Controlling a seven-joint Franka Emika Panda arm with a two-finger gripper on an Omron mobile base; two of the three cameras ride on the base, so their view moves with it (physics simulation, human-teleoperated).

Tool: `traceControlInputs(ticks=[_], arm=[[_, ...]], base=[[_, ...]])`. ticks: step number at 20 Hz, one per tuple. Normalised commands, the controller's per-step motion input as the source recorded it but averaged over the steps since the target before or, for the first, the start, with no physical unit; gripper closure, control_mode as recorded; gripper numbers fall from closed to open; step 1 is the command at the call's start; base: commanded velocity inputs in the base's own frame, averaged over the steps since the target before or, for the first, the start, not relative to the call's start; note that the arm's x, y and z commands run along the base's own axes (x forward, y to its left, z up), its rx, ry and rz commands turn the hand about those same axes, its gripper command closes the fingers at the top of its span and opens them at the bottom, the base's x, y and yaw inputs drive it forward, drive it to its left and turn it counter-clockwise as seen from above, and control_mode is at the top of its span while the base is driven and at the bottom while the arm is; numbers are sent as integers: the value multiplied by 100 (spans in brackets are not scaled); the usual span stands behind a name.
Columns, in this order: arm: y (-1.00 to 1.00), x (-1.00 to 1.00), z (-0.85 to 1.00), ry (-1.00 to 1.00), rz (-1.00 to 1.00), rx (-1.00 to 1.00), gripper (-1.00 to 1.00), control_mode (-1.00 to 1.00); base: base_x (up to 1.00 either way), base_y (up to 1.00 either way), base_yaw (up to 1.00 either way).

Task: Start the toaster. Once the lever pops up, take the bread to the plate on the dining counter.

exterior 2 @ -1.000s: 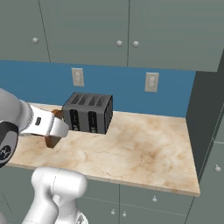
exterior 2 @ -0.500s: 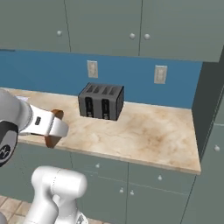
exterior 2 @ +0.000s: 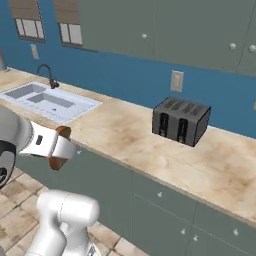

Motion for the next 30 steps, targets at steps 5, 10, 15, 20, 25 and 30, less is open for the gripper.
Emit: traceControlInputs(ticks=[5,10,15,20,25,30], arm=[[0,0,0,0,0,0,100,100],[0,0,0,0,0,0,100,100],[0,0,0,0,0,0,100,100],[0,0,0,0,0,0,100,100],[0,0,0,0,0,0,100,100],[0,0,0,0,0,0,100,100]], base=[[-17,51,69],[-12,50,67],[-2,47,63],[0,41,59],[21,17,53],[28,11,50]])
